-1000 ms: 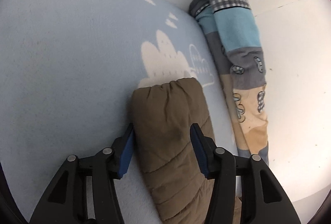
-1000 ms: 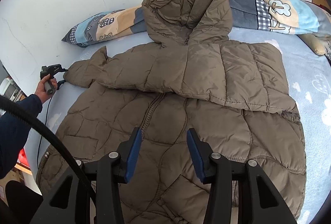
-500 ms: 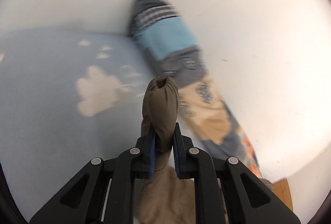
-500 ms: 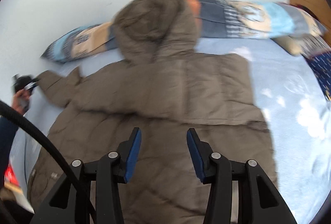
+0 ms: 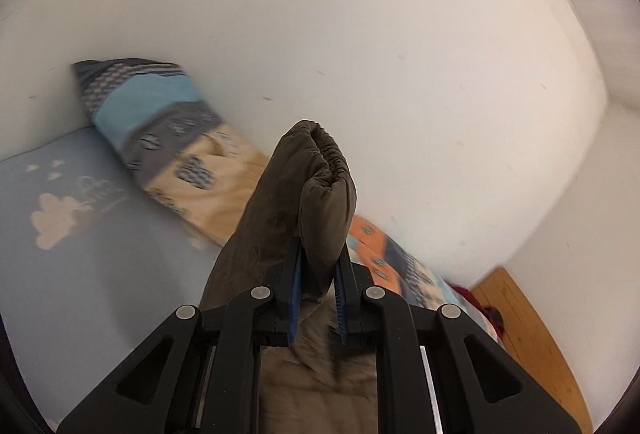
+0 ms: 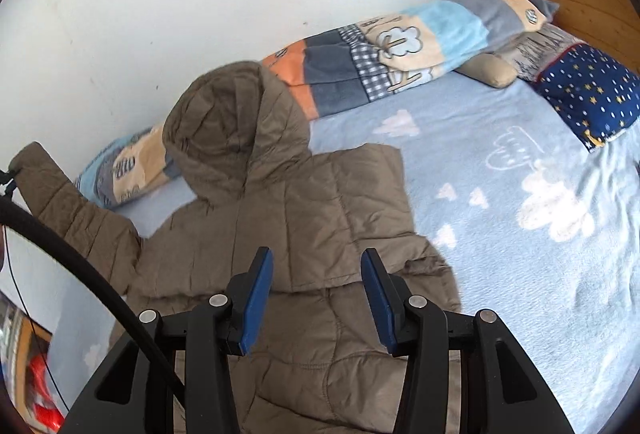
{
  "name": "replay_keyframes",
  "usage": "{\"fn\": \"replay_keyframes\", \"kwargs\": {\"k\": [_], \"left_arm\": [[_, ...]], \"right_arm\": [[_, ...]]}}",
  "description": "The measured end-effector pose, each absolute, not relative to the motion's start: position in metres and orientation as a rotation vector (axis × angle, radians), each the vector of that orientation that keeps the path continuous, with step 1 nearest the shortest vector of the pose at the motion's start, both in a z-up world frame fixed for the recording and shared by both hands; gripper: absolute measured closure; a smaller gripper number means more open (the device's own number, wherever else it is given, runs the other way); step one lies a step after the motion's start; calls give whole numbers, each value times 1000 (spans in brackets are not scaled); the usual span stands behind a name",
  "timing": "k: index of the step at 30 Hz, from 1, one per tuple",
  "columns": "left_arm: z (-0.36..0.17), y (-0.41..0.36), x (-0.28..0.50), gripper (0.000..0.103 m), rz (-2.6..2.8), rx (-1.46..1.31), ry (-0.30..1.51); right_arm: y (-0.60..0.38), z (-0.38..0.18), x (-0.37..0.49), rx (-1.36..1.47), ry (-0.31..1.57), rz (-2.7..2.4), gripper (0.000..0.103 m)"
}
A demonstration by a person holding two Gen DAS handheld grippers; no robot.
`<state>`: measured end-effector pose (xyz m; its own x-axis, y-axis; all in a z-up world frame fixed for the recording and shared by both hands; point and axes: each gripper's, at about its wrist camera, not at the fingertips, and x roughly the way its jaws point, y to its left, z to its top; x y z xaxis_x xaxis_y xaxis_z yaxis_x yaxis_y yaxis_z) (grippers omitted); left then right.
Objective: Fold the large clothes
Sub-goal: 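Lift the held sleeve over the jacket back and open the left tool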
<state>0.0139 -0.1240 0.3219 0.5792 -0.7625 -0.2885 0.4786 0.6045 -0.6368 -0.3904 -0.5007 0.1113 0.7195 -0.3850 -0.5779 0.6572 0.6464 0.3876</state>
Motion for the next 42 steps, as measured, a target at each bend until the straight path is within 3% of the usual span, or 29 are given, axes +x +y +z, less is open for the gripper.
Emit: {"fn": "replay_keyframes", "kwargs": {"k": [11, 21, 28, 42], "left_arm": [[313, -246, -84, 89, -891, -410, 686], [240, -358, -151, 89, -980, -277, 856], [177, -417, -180, 89, -1007, -171, 955], [88, -462, -213, 88, -973, -22, 1064]], "right_arm": [[-523, 130, -433, 709, 367, -642, 53], [-536, 100, -387, 681, 510, -592, 53], [-546, 99, -403, 709, 514, -651, 53], [-553, 107, -416, 748, 484, -666, 53]]}}
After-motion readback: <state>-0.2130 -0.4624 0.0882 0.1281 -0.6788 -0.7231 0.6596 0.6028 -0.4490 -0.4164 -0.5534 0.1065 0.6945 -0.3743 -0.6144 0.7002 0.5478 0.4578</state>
